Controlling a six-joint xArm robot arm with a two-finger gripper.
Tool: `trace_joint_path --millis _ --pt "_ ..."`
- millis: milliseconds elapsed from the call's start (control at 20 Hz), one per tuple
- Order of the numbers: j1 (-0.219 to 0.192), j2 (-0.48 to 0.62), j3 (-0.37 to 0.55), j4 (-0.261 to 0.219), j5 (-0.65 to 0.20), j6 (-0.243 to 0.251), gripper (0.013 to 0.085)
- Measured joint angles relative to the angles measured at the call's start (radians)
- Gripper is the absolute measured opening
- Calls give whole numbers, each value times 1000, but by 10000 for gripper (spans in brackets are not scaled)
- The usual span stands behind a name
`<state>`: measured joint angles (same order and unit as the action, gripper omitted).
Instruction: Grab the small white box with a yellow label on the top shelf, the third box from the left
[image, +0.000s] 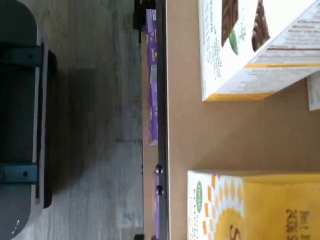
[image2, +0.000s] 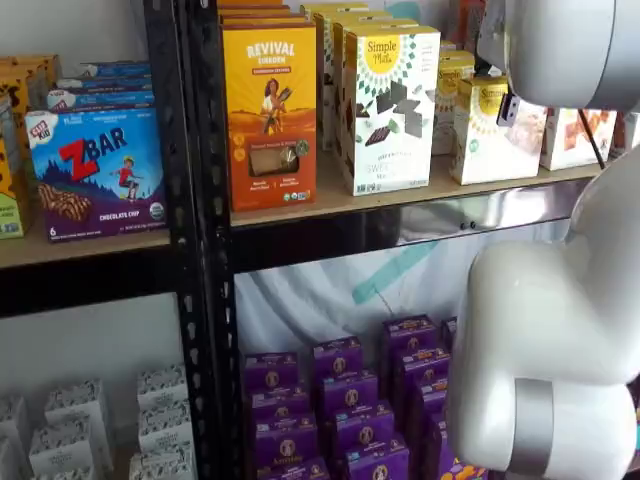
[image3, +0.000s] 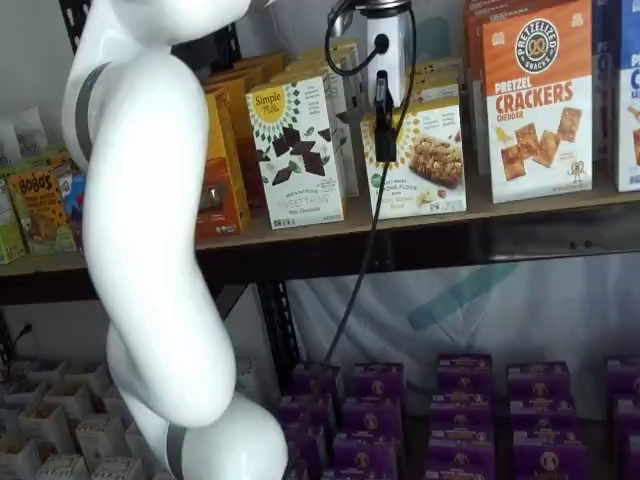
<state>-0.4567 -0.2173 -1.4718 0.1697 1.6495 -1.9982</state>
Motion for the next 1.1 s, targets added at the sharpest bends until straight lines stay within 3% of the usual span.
trace_joint_path --millis 350,650,700,800,1100 --pt "-10 -3 3 18 -9 -8 610" --pt "-15 -9 13 28 -26 -13 610" --pt "-16 -10 16 31 -29 -13 570" --pt "-18 -12 18 38 -31 -14 570" --pt "-24 -14 21 50 -34 -18 410"
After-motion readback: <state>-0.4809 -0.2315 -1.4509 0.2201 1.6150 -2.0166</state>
